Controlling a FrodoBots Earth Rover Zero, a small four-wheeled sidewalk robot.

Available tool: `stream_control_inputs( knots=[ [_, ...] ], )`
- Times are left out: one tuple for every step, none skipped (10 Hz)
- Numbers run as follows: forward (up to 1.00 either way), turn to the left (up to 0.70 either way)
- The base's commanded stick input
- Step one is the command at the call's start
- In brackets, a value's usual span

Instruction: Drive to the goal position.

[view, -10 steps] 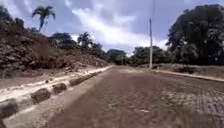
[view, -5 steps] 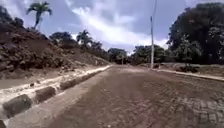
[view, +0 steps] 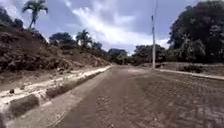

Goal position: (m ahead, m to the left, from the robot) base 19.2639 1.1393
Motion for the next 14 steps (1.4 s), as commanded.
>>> stream_control_inputs(
  knots=[
    [1.00,-0.23],
    [1.00,-0.10],
    [1.00,0.00],
    [1.00,0.00],
    [1.00,0.00],
    [1.00,0.00],
    [1.00,0.00],
    [1.00,0.00],
    [1.00,0.00],
    [1.00,0.00],
    [1.00,0.00],
    [1.00,0.00],
    [1.00,0.00],
    [1.00,0.00]
  ],
)
